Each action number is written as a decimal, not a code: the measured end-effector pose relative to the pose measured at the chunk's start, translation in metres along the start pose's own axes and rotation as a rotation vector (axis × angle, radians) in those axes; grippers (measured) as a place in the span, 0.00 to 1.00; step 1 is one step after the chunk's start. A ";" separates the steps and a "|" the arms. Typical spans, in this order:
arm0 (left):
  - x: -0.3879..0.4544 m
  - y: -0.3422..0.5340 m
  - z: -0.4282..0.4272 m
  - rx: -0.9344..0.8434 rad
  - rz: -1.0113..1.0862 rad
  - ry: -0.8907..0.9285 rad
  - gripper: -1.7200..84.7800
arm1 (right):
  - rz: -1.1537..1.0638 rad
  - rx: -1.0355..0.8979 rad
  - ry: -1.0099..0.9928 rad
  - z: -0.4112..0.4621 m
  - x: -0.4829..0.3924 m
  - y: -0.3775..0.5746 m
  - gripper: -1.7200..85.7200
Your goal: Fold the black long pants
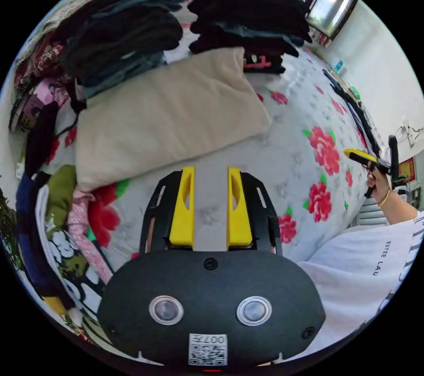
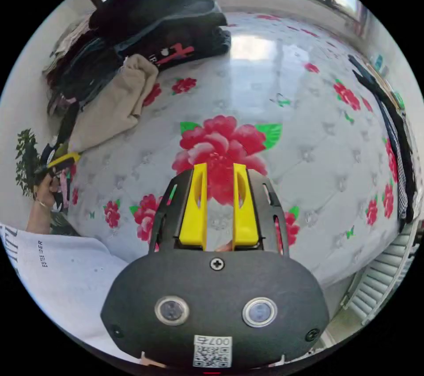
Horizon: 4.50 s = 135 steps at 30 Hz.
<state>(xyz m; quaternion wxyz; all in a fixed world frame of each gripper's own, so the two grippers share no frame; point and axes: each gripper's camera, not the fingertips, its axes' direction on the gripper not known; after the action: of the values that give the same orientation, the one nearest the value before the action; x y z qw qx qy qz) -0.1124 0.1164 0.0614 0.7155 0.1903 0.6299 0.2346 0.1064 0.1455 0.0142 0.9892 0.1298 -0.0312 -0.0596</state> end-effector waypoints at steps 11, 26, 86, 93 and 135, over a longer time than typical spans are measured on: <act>0.116 -0.002 0.027 -0.148 0.130 0.061 0.11 | 0.608 0.266 0.125 -0.095 0.263 0.072 0.10; 0.198 -0.062 0.075 -0.251 0.100 0.065 0.08 | 0.983 0.504 0.449 -0.230 0.609 0.080 0.15; 0.009 0.093 -0.107 0.189 0.059 0.297 0.02 | 0.021 0.180 -0.280 -0.109 0.151 -0.049 0.12; -0.082 0.123 -0.170 0.316 -0.356 0.167 0.01 | 0.116 0.109 -0.268 -0.070 0.181 -0.129 0.15; -0.065 0.165 -0.150 0.120 -0.510 -0.009 0.02 | 0.345 0.187 -0.124 -0.122 0.277 0.082 0.10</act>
<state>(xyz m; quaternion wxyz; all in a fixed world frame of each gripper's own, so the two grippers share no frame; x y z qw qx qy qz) -0.2829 0.2109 0.1879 0.7419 0.0686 0.6669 0.0079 0.3996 0.2196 -0.0691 0.9647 0.2097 -0.1192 0.1059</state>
